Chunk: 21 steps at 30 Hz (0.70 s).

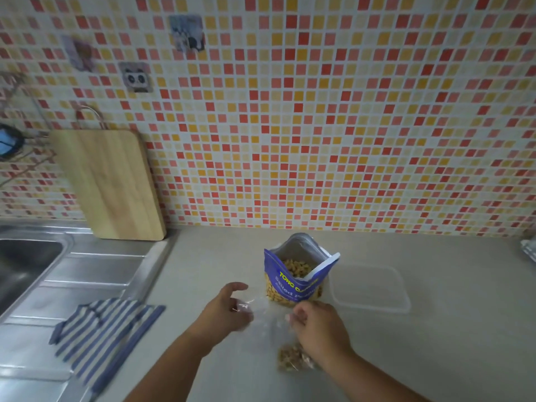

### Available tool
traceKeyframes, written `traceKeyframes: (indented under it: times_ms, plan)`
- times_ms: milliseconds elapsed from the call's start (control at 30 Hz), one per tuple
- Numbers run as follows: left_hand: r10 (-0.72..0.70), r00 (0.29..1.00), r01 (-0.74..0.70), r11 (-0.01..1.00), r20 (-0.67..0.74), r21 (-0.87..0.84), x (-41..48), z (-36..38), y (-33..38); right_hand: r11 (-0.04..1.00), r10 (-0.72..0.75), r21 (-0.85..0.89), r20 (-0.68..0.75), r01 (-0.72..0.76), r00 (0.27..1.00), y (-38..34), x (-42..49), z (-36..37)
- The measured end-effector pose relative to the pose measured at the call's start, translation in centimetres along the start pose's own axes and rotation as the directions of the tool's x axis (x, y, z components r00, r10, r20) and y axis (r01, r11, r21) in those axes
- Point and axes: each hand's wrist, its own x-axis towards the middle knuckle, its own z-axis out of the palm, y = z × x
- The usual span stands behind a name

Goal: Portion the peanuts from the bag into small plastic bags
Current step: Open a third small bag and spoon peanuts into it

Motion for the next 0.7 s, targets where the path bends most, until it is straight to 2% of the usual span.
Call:
traceKeyframes:
  times_ms: [67, 133, 267, 367, 467, 600, 700]
  plan:
    - [0.023, 0.995, -0.026, 0.999, 0.097, 0.031, -0.8, 0.3, 1.0, 0.982, 0.029, 0.185, 0.029, -0.034, 0.999, -1.1, -0.8, -0.7]
    - [0.042, 0.988, -0.053, 0.996, 0.151, 0.073, -1.7, 0.9, 2.1, 0.885, 0.053, 0.455, 0.109, -0.097, 0.993, -2.2, -1.5, -1.2]
    - [0.070, 0.976, -0.058, 0.996, 0.206, -0.066, -2.9, 1.7, 4.2, 0.780, 0.024, 0.626, 0.018, -0.030, 1.000, -3.5, -2.0, -2.6]
    - [0.133, 0.983, -0.126, 0.990, 0.126, -0.068, -3.4, 2.2, 5.6, 0.730, 0.012, 0.684, -0.031, 0.012, 0.999, -4.1, -2.1, -4.2]
    - [0.257, 0.965, -0.253, 0.965, -0.055, 0.075, -3.5, 2.9, 6.8, 0.687, 0.000, 0.724, -0.091, 0.066, 0.996, -4.9, -2.4, -6.2]
    - [0.532, 0.829, -0.438, 0.808, -0.170, 0.393, -3.7, 3.5, 8.1, 0.652, -0.039, 0.741, -0.181, 0.162, 0.983, -5.6, -2.7, -9.0]
    - [0.648, 0.752, -0.476, 0.657, -0.117, 0.585, -4.1, 3.8, 8.7, 0.803, -0.121, 0.568, -0.142, 0.181, 0.982, -6.3, -2.7, -10.1]
